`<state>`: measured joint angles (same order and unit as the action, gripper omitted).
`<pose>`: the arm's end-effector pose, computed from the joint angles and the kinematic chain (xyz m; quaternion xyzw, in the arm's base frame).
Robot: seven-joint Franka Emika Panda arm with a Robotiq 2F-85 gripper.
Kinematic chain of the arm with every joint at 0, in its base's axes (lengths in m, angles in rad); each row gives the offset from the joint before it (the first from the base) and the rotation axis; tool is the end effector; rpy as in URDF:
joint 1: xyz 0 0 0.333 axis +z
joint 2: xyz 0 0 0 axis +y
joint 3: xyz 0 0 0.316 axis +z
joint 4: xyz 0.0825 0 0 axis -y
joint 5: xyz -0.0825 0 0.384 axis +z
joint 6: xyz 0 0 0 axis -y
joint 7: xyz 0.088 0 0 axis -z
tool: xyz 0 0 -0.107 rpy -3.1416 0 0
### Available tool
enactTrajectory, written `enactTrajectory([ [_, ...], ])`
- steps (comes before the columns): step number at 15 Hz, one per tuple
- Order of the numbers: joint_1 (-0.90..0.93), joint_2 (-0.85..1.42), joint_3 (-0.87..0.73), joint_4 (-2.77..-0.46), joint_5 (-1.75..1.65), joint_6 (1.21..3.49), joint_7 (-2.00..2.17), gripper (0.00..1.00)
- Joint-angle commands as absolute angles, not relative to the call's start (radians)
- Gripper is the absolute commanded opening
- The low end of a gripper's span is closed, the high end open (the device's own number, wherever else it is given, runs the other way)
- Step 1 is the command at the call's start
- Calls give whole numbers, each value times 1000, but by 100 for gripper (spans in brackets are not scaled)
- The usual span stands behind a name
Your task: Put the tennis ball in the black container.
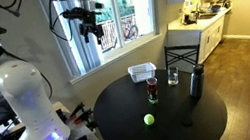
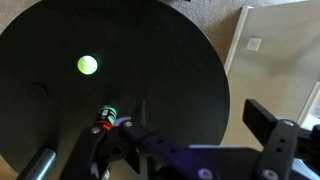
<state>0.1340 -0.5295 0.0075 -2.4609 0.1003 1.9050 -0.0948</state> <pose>0.3804 0.0617 0.4801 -0.9938 -0.1002 0.0142 0.0449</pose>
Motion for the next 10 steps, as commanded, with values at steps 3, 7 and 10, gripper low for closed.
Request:
enactTrajectory([
  [3,121,-529,19,-2459,106,1902,-100,100],
  [7,121,-529,19,-2459,106,1902,-100,100],
  [10,123,-532,17,-2458,107,1895,-107,100],
])
